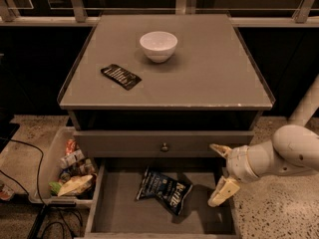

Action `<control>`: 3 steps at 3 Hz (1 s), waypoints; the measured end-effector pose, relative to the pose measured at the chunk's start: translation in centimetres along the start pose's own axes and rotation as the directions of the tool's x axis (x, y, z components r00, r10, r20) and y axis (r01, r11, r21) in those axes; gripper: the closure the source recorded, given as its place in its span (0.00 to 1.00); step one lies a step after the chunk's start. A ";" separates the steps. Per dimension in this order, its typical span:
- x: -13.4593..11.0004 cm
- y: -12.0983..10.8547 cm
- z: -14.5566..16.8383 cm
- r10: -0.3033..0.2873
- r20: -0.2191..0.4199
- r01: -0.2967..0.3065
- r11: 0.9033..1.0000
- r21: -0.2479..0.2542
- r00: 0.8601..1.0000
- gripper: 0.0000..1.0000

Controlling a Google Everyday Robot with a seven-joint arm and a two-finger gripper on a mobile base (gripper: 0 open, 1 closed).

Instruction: Pick blue chip bag from middle drawer and place on counter

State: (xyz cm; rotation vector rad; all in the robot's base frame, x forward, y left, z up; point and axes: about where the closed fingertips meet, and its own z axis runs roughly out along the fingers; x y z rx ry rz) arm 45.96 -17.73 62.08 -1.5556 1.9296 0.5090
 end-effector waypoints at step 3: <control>3.0 2.7 10.9 0.082 0.108 -0.074 0.994 -0.075 0.991 0.00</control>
Offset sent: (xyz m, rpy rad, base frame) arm -0.0126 0.0659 -0.1159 0.1563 0.0922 0.0246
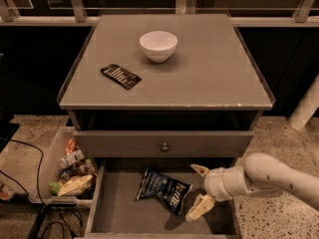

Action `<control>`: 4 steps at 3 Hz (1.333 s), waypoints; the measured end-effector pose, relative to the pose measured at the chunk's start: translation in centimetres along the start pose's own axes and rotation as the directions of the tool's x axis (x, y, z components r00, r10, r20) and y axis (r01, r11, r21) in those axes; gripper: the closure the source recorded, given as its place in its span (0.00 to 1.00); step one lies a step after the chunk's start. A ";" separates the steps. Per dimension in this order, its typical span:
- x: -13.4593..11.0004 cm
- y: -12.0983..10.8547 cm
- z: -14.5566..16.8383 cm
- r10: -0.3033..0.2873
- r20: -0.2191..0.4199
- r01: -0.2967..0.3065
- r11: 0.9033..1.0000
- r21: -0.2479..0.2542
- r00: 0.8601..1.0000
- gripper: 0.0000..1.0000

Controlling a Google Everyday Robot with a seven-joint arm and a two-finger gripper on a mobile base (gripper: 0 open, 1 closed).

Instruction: Pick blue chip bag from middle drawer and place on counter

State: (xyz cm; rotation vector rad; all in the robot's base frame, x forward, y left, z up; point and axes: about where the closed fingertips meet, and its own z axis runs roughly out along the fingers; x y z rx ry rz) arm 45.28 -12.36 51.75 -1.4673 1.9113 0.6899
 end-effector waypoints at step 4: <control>3.1 -2.9 8.4 0.078 0.004 -0.078 0.988 0.130 0.997 0.00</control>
Offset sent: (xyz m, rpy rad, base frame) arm 0.0061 0.0095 -0.0355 0.0063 0.0034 -0.0317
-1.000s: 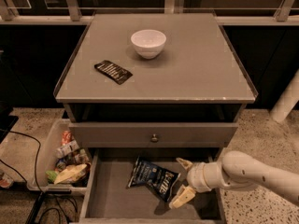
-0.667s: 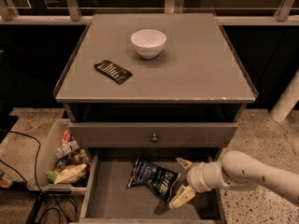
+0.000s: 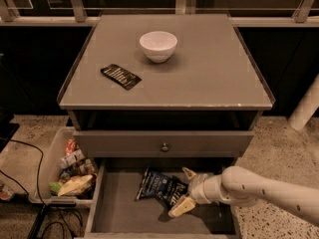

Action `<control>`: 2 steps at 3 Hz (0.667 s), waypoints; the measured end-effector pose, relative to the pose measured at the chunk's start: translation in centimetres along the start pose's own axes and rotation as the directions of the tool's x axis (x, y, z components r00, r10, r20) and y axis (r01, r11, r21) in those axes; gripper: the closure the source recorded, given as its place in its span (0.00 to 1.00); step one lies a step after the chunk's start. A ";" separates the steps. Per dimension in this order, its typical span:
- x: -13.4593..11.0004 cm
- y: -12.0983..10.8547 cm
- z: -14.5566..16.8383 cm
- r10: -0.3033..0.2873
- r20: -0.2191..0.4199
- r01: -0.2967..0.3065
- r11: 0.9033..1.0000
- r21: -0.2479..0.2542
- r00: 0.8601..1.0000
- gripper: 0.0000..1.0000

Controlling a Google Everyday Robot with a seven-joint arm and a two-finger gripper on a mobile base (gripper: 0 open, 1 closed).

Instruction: Pick blue chip bag from middle drawer and place on counter

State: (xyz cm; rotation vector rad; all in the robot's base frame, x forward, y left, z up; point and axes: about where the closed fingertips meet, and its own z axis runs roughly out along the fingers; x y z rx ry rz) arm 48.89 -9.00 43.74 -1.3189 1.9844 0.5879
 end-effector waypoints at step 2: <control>2.3 -1.6 5.2 0.019 -0.013 -0.018 0.998 0.058 1.000 0.00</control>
Offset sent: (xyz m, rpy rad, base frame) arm 0.0360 0.0195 -0.0810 -0.0385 -0.0367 -0.0750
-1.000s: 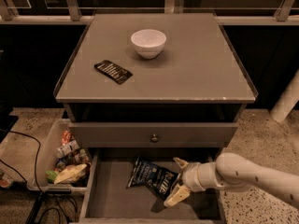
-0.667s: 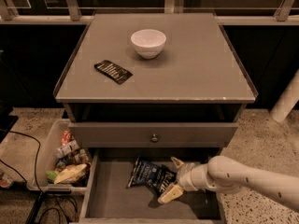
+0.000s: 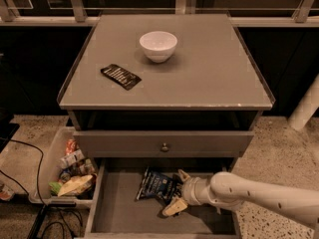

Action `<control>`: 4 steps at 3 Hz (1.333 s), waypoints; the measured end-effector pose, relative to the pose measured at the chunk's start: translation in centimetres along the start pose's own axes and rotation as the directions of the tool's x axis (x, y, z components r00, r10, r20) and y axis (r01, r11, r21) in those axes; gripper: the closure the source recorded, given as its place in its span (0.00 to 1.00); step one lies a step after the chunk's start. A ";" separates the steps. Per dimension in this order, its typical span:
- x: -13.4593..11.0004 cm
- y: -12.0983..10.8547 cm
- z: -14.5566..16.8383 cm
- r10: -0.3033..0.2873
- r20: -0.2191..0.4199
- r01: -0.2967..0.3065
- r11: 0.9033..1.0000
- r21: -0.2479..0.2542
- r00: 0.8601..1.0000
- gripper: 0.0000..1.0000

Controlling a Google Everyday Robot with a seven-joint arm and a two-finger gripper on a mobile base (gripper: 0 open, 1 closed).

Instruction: Pick blue chip bag from middle drawer and place on counter

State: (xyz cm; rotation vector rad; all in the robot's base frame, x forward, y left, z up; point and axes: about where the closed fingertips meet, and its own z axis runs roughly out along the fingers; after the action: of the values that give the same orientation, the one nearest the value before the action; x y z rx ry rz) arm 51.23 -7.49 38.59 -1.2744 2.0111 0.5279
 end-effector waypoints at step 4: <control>1.3 0.3 2.0 -0.013 -0.018 0.013 1.000 0.012 1.000 0.65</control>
Offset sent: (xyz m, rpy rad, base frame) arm 0.0004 0.0055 -0.0200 -0.0213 -0.0064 0.0008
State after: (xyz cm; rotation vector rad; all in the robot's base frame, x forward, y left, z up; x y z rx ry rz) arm 51.31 -6.85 36.28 -1.2880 2.0171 0.4984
